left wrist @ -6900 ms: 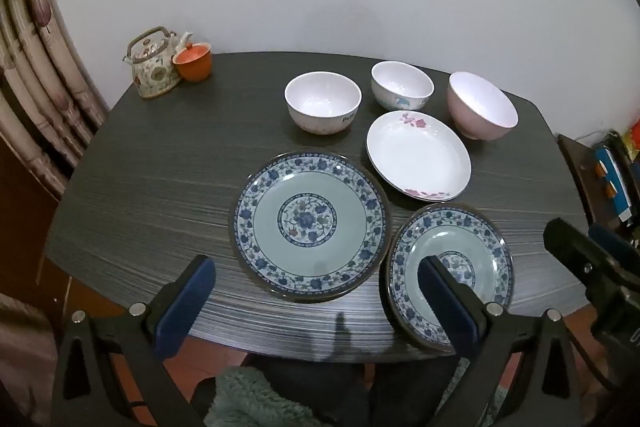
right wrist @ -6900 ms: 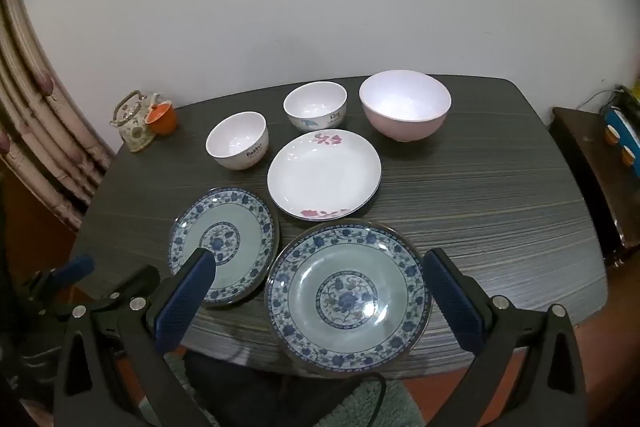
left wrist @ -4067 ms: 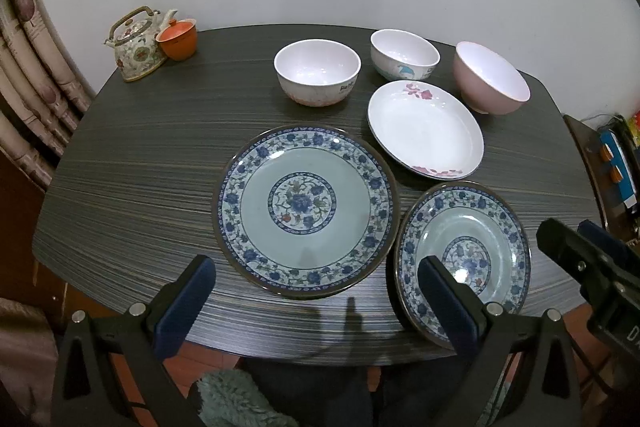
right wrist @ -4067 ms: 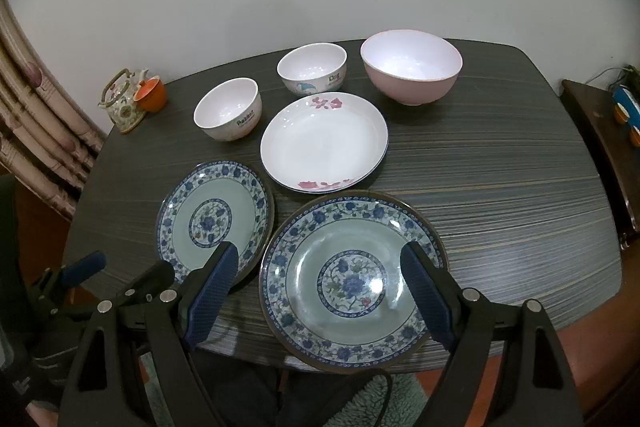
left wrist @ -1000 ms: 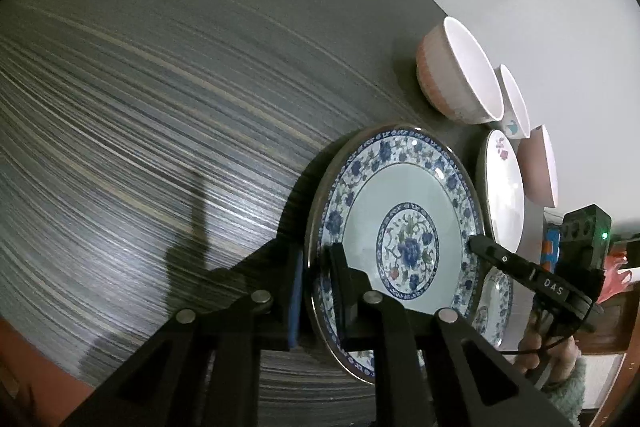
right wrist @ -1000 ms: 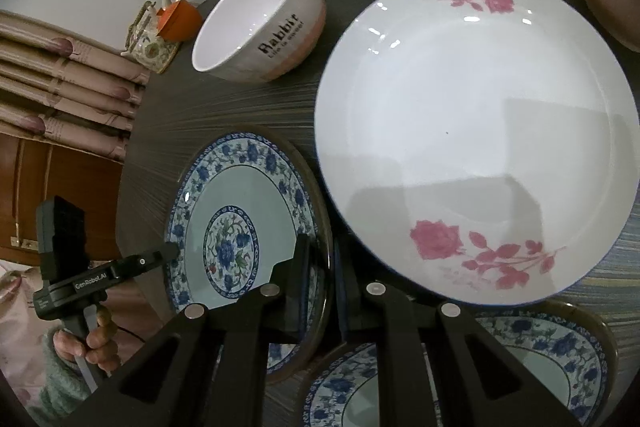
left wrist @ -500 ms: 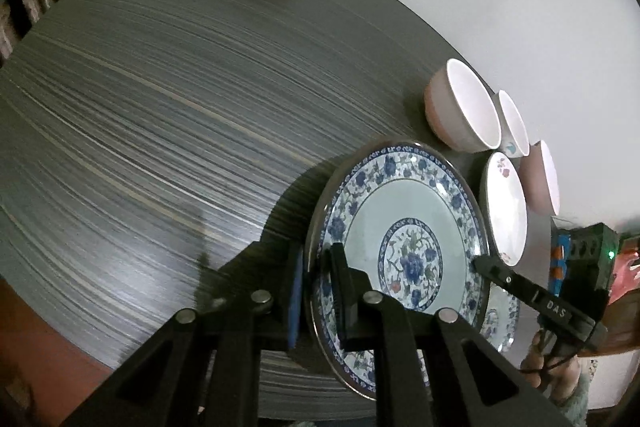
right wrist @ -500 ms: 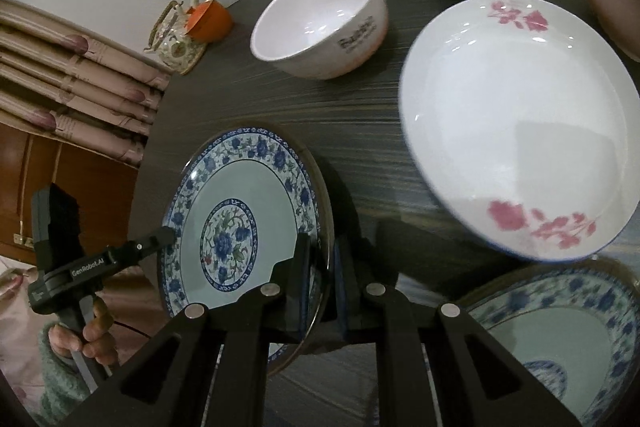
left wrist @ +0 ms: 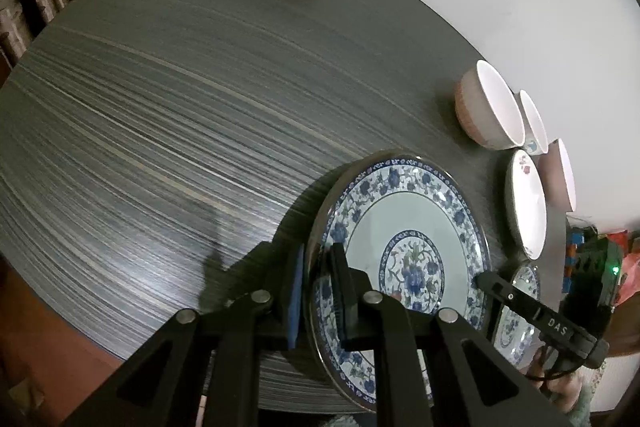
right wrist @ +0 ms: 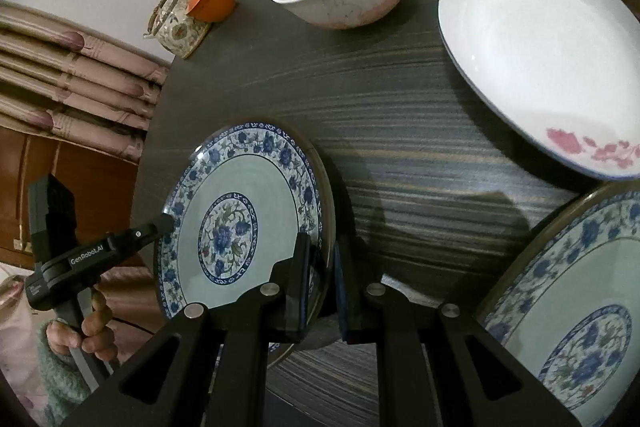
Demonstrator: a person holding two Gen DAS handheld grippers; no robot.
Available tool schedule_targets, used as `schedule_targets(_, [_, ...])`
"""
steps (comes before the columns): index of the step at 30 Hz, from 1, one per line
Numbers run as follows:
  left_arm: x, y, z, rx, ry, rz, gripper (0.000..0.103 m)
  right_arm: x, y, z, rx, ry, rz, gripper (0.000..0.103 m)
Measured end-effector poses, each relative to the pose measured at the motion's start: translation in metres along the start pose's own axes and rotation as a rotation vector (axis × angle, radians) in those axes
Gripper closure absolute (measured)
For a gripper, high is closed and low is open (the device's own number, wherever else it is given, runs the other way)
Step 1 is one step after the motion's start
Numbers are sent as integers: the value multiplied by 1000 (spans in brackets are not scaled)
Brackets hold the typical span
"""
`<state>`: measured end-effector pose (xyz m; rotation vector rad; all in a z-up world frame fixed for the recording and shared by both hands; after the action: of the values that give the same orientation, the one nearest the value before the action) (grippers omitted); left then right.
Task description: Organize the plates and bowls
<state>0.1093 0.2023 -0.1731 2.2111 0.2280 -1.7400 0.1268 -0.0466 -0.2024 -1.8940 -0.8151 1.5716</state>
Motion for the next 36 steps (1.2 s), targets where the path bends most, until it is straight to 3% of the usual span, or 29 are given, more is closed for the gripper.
schedule_targets(28, [23,-9,2,-46,-47,-23,82,19,-6,6,-38,-35,21,88])
schedule_targets(36, [15,-18,-2,-74,-10,-64,80,19,-10,7,-59,-30,50,79])
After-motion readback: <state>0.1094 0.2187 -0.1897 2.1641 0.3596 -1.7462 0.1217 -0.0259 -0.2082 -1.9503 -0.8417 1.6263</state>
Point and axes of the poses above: each gripper's, at about its wrist camera, not at the fingertips, and x roughly the way its jaws point, y to its right, z to its underside, the point moved 4 cm from there along x, roughly the way its jaws point, and after that the axes turned 13 degrees about -z, right-handed, at the moved point
